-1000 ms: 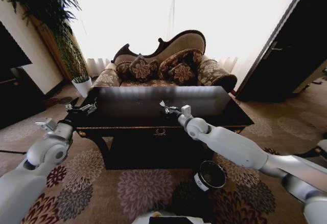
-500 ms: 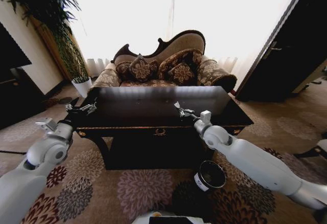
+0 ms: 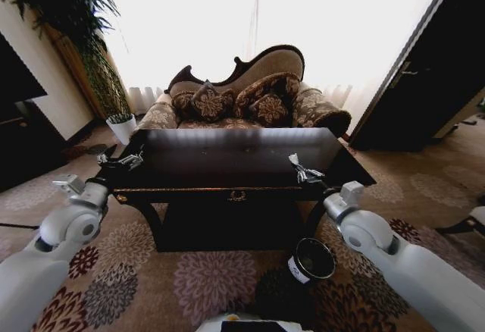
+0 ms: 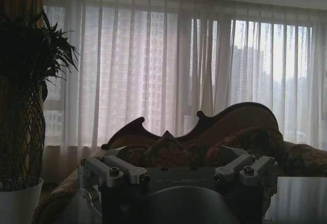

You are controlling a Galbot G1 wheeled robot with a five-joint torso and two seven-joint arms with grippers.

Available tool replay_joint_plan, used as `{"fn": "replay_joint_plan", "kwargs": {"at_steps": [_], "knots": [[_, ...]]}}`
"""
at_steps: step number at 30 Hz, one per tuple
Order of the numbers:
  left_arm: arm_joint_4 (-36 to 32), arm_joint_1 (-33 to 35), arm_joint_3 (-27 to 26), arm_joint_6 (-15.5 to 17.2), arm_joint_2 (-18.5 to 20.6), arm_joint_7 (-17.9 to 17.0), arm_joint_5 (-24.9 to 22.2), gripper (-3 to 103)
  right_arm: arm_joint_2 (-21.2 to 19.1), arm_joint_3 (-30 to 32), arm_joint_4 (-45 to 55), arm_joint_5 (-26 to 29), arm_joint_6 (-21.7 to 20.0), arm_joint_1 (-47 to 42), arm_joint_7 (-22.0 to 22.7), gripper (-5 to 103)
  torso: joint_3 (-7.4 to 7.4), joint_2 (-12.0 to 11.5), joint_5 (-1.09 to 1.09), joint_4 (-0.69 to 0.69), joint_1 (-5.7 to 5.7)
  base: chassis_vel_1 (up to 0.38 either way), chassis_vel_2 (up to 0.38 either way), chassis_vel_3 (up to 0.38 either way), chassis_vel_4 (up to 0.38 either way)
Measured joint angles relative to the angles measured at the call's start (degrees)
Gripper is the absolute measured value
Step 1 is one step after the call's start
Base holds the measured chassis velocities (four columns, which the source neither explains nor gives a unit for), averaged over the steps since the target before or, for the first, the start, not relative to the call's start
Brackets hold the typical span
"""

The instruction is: Move to the front of the table and place the trash on the table into the trash bin.

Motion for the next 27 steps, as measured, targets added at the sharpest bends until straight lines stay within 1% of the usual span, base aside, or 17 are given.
{"fn": "replay_joint_plan", "kwargs": {"at_steps": [1,6,7,9,10,11,12,13,14,15,17,18,20,22,23,25,27], "knots": [[0.0,0.0,0.0,0.0,0.0,0.0,0.0,100,0.0,0.0,0.0,0.0,0.0,0.0,0.0,1,0.0,0.0,0.0,0.0,0.0,0.0,0.0,0.0,0.0],[0.0,0.0,0.0,0.0,0.0,0.02,0.0,100,4.93,10.19,0.35,-0.82,0.93,-9.56,-0.34,1,0.0,0.0,0.02,0.0,0.0,0.0,0.0,0.0,0.0],[0.0,0.0,0.0,0.0,0.0,0.02,0.0,100,4.93,10.19,0.35,-0.82,0.93,-9.56,-0.34,1,0.0,0.0,0.02,0.0,0.0,0.0,0.0,0.0,0.0],[0.0,0.0,0.0,0.0,0.0,0.01,0.0,100,6.6,13.41,1.1,-0.83,1.29,-12.68,-0.82,1,0.0,0.0,0.02,-0.01,0.0,0.0,0.0,0.0,0.0],[0.0,0.0,0.0,0.0,0.0,0.0,0.0,100,8.69,16.9,2.15,-1.72,2.12,-16.87,-1.38,1,0.0,0.0,-0.01,0.0,0.0,0.0,0.0,0.0,0.0],[0.0,0.0,0.0,0.0,0.0,0.0,0.0,100,8.69,16.9,2.15,-1.72,2.12,-16.87,-1.38,1,0.0,0.0,-0.01,0.0,0.0,0.0,0.0,0.0,0.0],[0.0,0.0,0.0,0.0,0.0,0.06,0.0,100,9.74,17.96,2.5,-2.53,2.55,-18.62,-1.71,1,0.0,0.0,-0.01,0.01,0.0,0.0,0.0,0.0,0.0],[0.0,0.0,0.0,0.0,0.0,0.03,0.0,100,11.9,19.85,3.01,-5.5,3.94,-22.24,-2.74,1,0.0,0.0,0.01,0.0,0.0,0.0,0.0,0.0,0.0],[0.0,0.0,0.0,0.0,0.0,0.03,0.0,100,11.9,19.85,3.01,-5.5,3.94,-22.24,-2.74,1,0.0,0.0,0.01,0.0,0.0,0.0,0.0,0.0,0.0],[0.0,0.0,0.0,0.0,0.0,0.0,0.0,100,13.7,21.02,3.28,-7.89,5.06,-24.8,-3.71,1,0.0,0.0,0.01,-0.02,0.0,0.0,0.0,0.0,0.0],[0.0,0.0,0.0,0.0,0.0,0.0,0.0,100,16.17,22.16,3.78,-9.98,6.19,-27.39,-4.64,1,0.0,0.0,0.01,-0.03,-0.01,0.0,0.0,0.0,0.0],[0.0,0.0,0.0,0.0,0.0,0.0,0.0,100,17.58,22.59,4.08,-10.6,6.53,-28.11,-4.7,1,0.0,0.0,0.02,-0.02,-0.01,0.0,0.0,0.0,0.0],[0.0,0.0,0.0,0.0,0.0,0.01,0.01,100,18.44,22.83,4.19,-11.06,6.69,-28.37,-4.65,1,0.0,0.0,0.01,-0.01,0.0,0.0,0.0,0.0,0.0],[0.0,0.0,0.0,0.0,0.0,0.0,0.0,100,21.9,23.94,4.44,-12.56,7.34,-28.9,-4.42,1,0.0,0.0,0.0,0.01,0.0,0.0,0.0,0.0,0.0],[0.0,0.0,0.0,0.0,0.0,0.0,0.0,100,21.9,23.94,4.44,-12.56,7.34,-28.9,-4.42,1,0.0,0.0,0.0,0.01,0.0,0.0,0.0,0.0,0.0],[0.0,0.0,0.0,0.0,0.0,-0.01,0.0,100,25.43,25.05,4.45,-13.42,8.29,-30.24,-4.95,1,0.01,0.0,0.0,0.01,0.01,0.0,0.0,0.0,0.0],[0.0,0.0,0.0,0.0,0.0,0.0,0.0,100,29.88,25.7,2.9,-15.77,10.56,-32.03,-6.12,1,0.0,0.0,0.0,-0.02,0.01,0.0,0.0,0.0,0.0]]}}
